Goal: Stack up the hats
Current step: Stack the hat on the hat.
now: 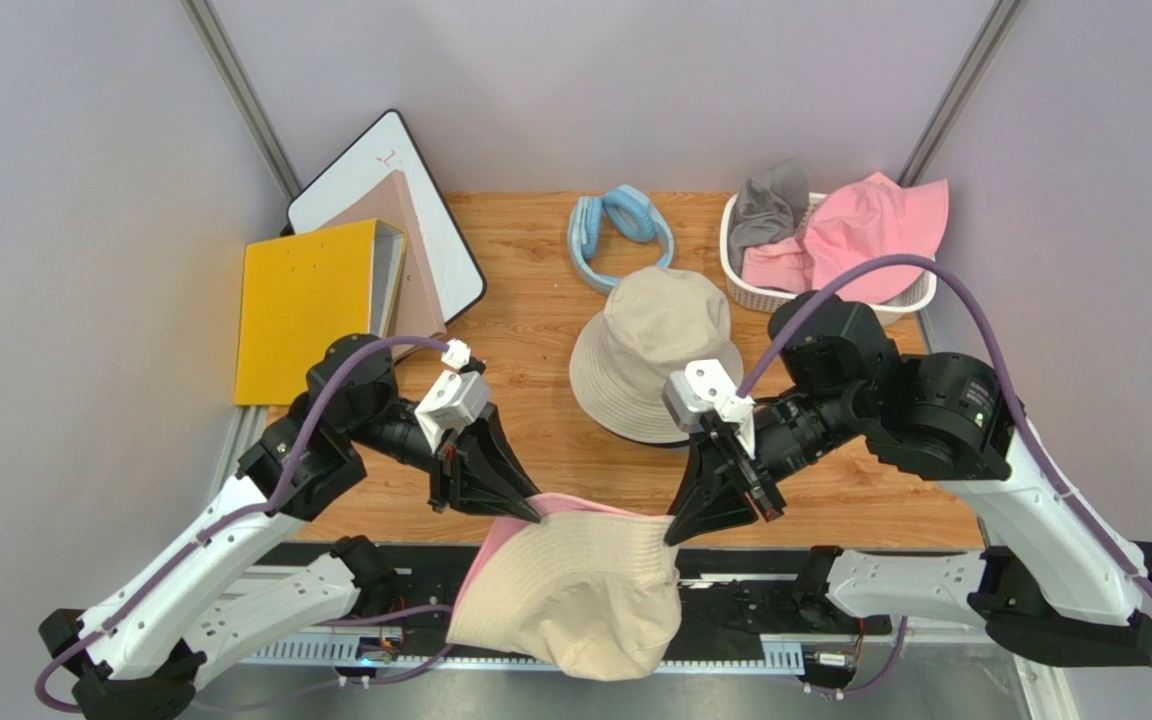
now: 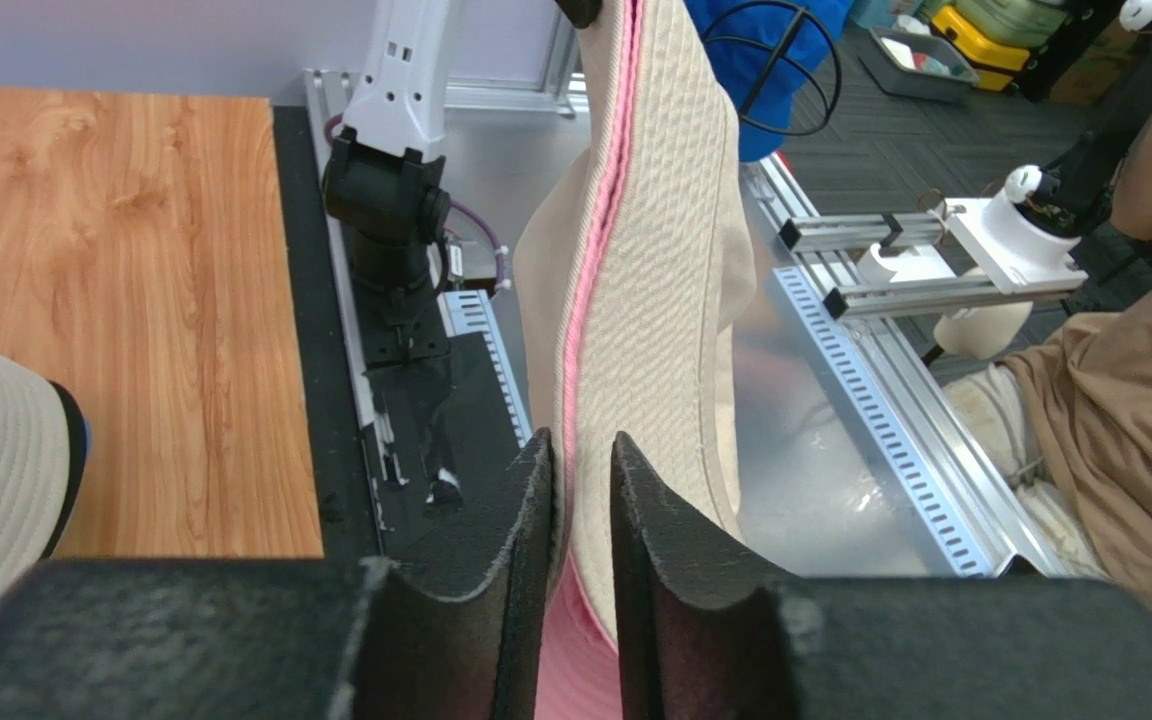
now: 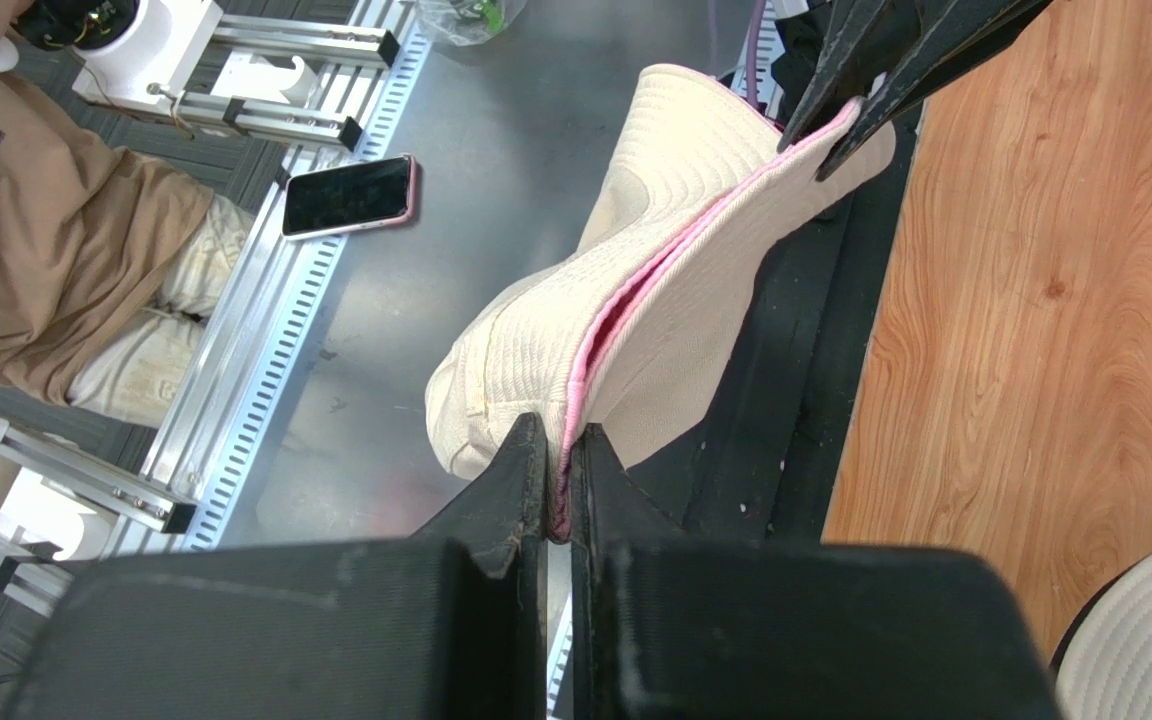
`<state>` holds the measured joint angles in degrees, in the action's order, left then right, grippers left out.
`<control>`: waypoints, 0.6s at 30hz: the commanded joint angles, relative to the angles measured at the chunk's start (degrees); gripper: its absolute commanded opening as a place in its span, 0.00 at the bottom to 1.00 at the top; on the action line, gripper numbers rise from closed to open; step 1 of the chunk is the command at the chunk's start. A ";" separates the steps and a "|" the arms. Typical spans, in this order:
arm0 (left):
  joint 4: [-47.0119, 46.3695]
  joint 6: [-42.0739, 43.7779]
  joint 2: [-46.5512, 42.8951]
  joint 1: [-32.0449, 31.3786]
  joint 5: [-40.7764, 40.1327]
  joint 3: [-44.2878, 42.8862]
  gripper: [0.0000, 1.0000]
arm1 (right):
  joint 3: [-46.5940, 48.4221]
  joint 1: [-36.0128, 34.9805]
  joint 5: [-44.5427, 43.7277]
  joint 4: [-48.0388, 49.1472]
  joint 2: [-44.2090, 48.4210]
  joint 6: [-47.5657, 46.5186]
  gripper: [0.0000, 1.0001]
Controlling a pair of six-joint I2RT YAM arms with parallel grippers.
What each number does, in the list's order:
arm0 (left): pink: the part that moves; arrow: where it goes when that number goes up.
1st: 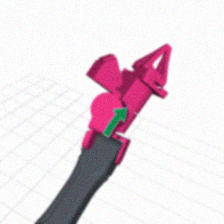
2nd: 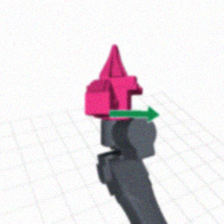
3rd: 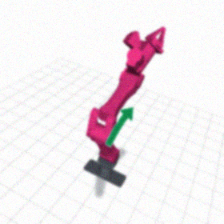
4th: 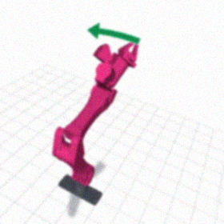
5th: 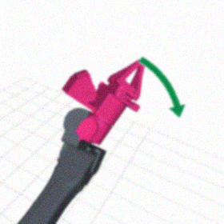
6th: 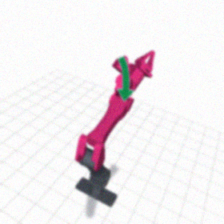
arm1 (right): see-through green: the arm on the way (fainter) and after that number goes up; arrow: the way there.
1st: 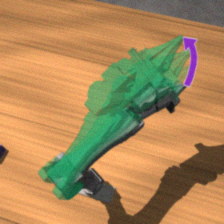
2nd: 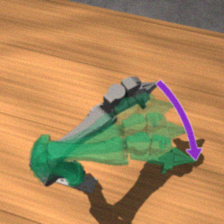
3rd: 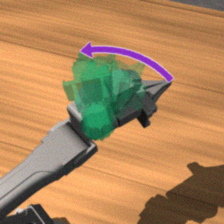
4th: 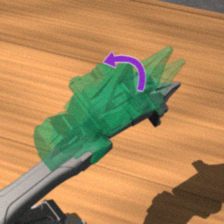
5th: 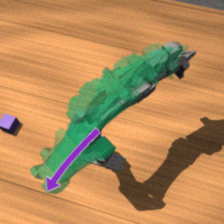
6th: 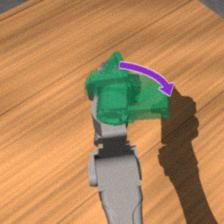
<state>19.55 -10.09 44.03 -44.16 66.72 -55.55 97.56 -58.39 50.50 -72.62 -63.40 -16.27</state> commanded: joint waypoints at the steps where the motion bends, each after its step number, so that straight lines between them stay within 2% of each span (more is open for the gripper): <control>1: -0.65 0.95 -0.09 -0.22 0.87 -0.88 0.29 | -1.05 -0.23 -0.23 4.06 2.57 1.59 0.00; 3: -0.83 0.86 0.00 -0.22 0.87 -0.88 0.34 | -1.40 -0.23 -0.31 4.06 2.31 1.51 0.00; 11: -5.66 -2.82 0.27 -0.22 2.10 0.70 0.29 | -1.05 -0.14 1.00 4.06 0.82 0.54 0.00; 14: -6.19 -2.49 0.44 -0.22 1.84 0.79 0.12 | -1.05 -0.14 0.74 4.15 0.55 0.36 0.00; 15: -4.97 -1.87 0.09 -0.22 1.05 0.71 0.00 | -1.14 -0.14 0.30 4.24 0.47 0.36 0.00; 18: -0.16 1.20 -0.87 -0.22 -6.84 -0.17 0.00 | -2.02 -0.14 -3.73 5.46 1.08 2.46 0.00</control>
<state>17.04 -12.14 44.42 -44.16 65.80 -54.76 96.36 -58.39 50.37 -71.90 -63.02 -15.84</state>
